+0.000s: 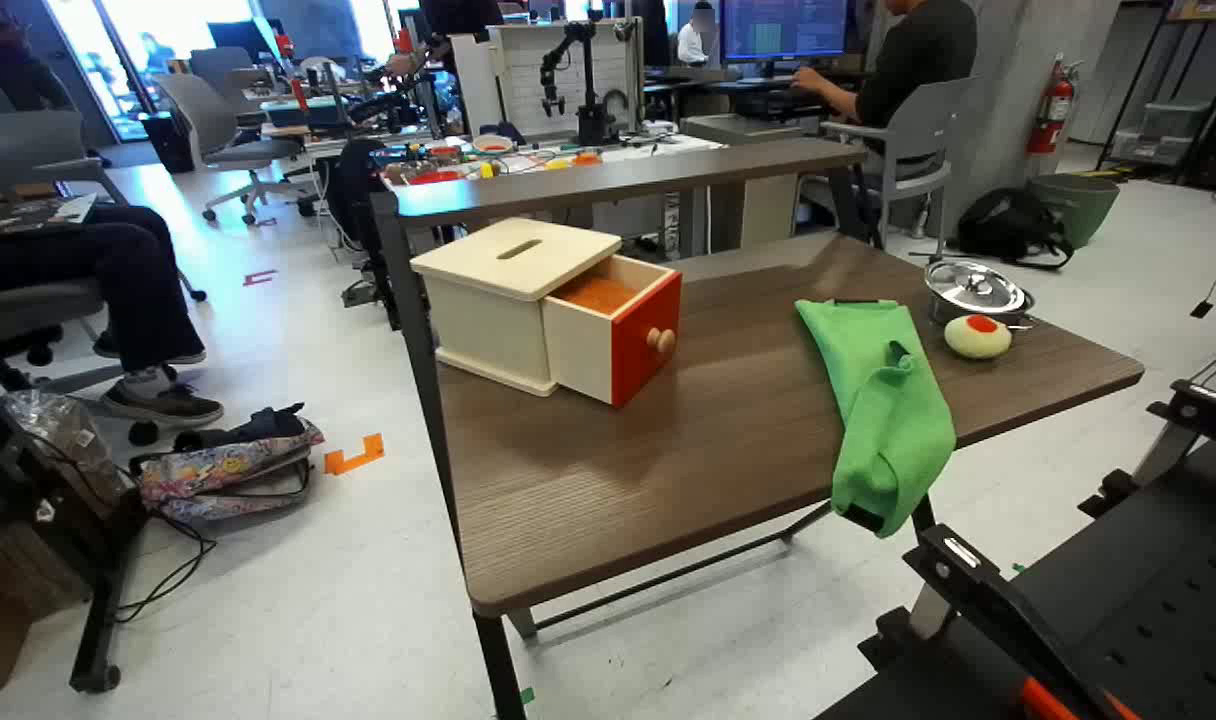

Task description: Move the yellow plush toy to the back left

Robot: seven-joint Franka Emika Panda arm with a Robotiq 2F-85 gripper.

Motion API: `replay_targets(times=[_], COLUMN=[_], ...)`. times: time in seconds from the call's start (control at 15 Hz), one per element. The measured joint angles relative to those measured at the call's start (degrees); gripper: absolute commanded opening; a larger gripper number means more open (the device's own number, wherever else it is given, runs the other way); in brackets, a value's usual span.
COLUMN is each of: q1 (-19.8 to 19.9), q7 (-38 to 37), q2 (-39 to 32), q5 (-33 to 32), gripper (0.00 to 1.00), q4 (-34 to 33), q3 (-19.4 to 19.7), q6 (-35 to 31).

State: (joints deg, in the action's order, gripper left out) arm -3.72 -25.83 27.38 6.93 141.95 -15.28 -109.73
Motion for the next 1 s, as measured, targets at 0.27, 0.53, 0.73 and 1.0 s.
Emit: replay_targets(times=[0.27,0.53,0.73,1.0], q1=[0.2,2.7,5.4,6.7], q7=[-0.2,-1.9,-3.3,-3.7], q2=[-0.3,-4.5,-11.5,-24.1], q5=[-0.4,-2.2,-3.7,-3.4], gripper=[1.00,1.00,1.00,1.00], q4=[0.4,2.3,3.9,3.3], q3=[0.2,1.8,3.7,7.7], q6=[-0.6,-8.4,-18.6,-31.5])
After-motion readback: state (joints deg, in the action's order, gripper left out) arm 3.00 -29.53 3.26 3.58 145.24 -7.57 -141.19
